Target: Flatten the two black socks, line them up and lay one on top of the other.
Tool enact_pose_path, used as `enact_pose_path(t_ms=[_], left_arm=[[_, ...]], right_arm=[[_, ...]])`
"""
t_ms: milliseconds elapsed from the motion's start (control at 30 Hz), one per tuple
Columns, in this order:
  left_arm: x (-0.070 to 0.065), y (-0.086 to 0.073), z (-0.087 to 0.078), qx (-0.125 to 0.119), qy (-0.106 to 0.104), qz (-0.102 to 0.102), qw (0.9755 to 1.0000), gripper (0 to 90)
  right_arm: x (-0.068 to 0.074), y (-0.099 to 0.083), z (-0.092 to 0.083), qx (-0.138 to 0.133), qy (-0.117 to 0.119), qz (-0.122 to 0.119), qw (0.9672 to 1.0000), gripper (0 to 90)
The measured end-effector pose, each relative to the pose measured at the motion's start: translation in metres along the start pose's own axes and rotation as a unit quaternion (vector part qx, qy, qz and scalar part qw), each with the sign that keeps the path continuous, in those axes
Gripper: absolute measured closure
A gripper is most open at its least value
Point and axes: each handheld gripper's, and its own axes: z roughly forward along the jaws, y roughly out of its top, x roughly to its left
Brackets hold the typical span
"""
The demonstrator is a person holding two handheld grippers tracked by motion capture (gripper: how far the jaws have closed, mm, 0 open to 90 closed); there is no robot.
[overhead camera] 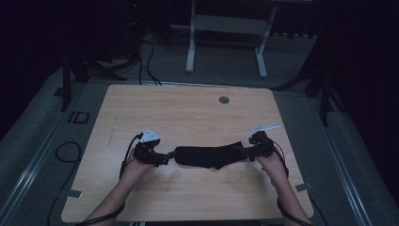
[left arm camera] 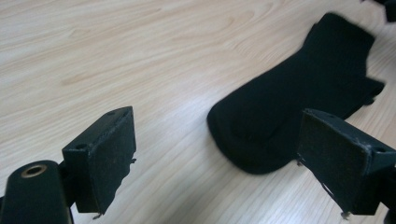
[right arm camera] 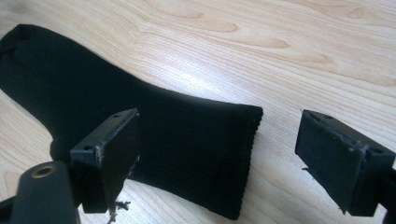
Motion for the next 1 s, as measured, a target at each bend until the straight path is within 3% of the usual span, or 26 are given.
enact_pose_path(t_ms=[167,333,733,1000], left_arm=[[0.001,-0.008,-0.006,0.008,0.002,-0.002,1.0000,12.3],[0.006,-0.021,-0.017,0.007,0.018,-0.017,0.9997,12.3],[0.012,-0.047,-0.037,0.019,0.046,-0.032,0.9983,9.7],[0.013,-0.063,-0.055,0.009,0.065,-0.044,0.9969,9.7]], right_arm=[[-0.003,-0.005,-0.004,-0.009,-0.013,-0.006,0.9999,13.8],[-0.007,-0.013,-0.010,-0.029,-0.030,-0.017,0.9990,13.5],[-0.019,-0.035,-0.017,-0.020,-0.026,-0.010,0.9994,13.4],[-0.026,-0.053,-0.027,-0.025,-0.032,0.007,0.9992,13.4]])
